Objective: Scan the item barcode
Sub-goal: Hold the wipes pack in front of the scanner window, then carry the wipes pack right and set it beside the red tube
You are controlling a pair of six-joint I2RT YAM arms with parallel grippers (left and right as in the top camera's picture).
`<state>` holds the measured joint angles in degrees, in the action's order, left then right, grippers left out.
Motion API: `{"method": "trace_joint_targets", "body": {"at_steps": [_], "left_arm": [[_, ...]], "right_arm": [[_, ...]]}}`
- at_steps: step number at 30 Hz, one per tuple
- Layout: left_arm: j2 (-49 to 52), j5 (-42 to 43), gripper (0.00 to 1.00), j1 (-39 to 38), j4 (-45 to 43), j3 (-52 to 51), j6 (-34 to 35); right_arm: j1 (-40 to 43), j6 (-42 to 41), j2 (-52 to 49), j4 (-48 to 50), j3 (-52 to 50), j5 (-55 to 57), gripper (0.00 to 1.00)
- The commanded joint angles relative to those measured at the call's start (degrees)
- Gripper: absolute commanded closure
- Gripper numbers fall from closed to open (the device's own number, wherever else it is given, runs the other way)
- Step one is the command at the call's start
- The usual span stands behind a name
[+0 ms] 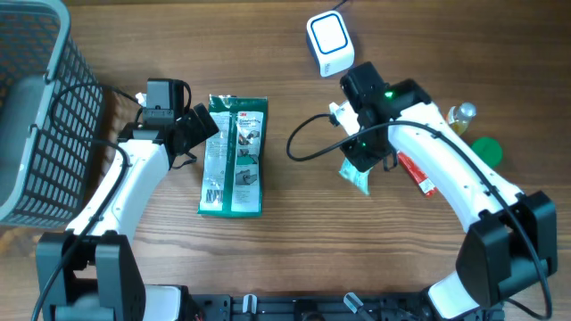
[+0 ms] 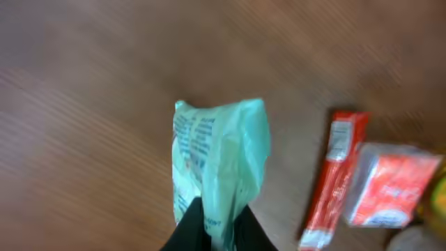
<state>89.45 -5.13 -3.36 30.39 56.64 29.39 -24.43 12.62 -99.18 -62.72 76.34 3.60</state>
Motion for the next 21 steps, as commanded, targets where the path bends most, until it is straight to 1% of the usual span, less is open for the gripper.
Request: {"method": "trace_joint_targets", "body": {"at_steps": [1, 3, 4, 5, 6, 7, 9, 10, 11, 13, 14, 15, 16, 19, 21], "left_arm": [[-0.5, -0.9, 0.00, 0.2, -0.1, 0.7, -0.7], [-0.5, -0.9, 0.00, 0.2, -0.1, 0.7, -0.7], [-0.5, -0.9, 0.00, 0.2, -0.1, 0.7, -0.7], [-0.5, -0.9, 0.00, 0.2, -0.1, 0.7, -0.7], [-0.5, -0.9, 0.00, 0.2, -0.1, 0.7, -0.7], [-0.5, -0.9, 0.00, 0.2, -0.1, 0.7, -0.7], [-0.5, -0.9, 0.00, 0.2, -0.1, 0.7, -0.7], [-0.5, -0.9, 0.00, 0.2, -0.1, 0.7, -0.7], [-0.5, -0.9, 0.00, 0.2, -0.1, 0.7, -0.7], [-0.5, -0.9, 0.00, 0.2, -0.1, 0.7, -0.7], [-0.5, -0.9, 0.00, 0.2, -0.1, 0.7, -0.7], [-0.5, -0.9, 0.00, 0.2, -0.1, 0.7, -0.7], [-0.5, -0.9, 0.00, 0.2, -0.1, 0.7, -0.7], [-0.5, -0.9, 0.00, 0.2, -0.1, 0.7, -0.7], [-0.5, -0.9, 0.00, 0.2, -0.1, 0.7, -0.7]], "right_arm": [[0.2, -0.6, 0.0, 5.4, -5.2, 5.3, 0.86], [0.2, -0.5, 0.0, 7.3, -6.9, 5.9, 0.64], [0.2, -0.6, 0.0, 8.2, -7.4, 6.8, 0.44], [0.2, -0.6, 0.0, 9.0, -7.7, 8.2, 0.35], [0.2, -0.7, 0.0, 9.9, -7.8, 10.3, 0.21], [0.2, -1.1, 0.0, 11.0, -7.8, 12.0, 0.13], [0.2, -7.1, 0.0, 16.2, -7.8, 14.5, 0.11], [0.2, -12.4, 0.0, 19.6, -7.8, 14.1, 0.13], [0.2, -16.7, 0.0, 21.6, -7.8, 12.6, 0.21], [0.2, -27.0, 0.0, 24.5, -7.8, 5.2, 0.54], [0.2, -33.2, 0.0, 25.3, -7.8, 1.0, 0.67], [0.1, -38.2, 0.0, 26.0, -8.1, -1.6, 0.84], [-0.1, -42.9, 0.0, 26.7, -8.8, -2.7, 0.93], [-1.1, -52.4, -0.4, 29.1, -11.3, -2.4, 0.96], [-1.9, -54.8, -1.0, 31.5, -13.5, -2.4, 0.96]]}}
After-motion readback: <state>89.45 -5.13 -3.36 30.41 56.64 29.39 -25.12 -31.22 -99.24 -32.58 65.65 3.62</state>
